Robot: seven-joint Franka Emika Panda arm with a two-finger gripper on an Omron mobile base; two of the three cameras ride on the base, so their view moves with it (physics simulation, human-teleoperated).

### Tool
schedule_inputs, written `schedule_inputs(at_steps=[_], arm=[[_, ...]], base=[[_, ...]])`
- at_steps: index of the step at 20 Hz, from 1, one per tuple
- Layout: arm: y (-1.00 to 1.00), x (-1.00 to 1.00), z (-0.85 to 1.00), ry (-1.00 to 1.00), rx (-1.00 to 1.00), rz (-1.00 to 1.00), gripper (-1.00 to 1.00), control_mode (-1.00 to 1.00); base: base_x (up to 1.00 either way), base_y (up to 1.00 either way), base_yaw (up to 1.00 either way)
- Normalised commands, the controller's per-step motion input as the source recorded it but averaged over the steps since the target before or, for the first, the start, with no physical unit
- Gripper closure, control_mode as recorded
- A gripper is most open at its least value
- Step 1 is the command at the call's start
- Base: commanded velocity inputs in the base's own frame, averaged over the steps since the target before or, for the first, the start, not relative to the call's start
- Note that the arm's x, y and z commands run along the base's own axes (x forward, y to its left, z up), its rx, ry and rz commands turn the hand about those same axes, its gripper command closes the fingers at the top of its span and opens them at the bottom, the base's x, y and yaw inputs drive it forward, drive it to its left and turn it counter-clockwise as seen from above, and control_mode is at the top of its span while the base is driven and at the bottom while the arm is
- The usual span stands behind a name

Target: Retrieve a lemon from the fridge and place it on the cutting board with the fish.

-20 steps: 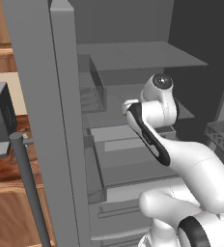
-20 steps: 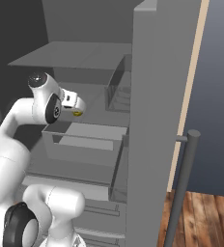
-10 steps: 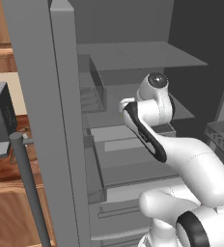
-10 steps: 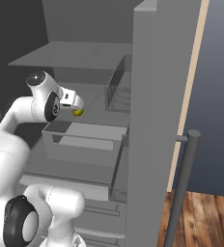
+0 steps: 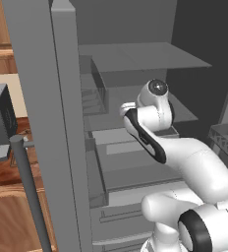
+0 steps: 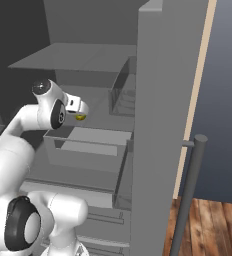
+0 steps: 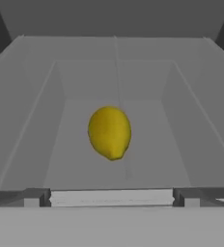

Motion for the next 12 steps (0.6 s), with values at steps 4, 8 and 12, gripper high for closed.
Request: schedule_inputs(at_steps=[4,8,12], arm=[[0.00,0.24,0.00,0.02,0.00,0.00,-1.00,-1.00],[0.00,0.39,0.00,0.00,0.00,0.00,-1.00,-1.00],[0.00,0.42,-0.03,0.00,0.00,0.00,-1.00,-1.00]], base=[[0.00,0.00,0.00],[0.00,0.00,0.00],[0.00,0.00,0.00]])
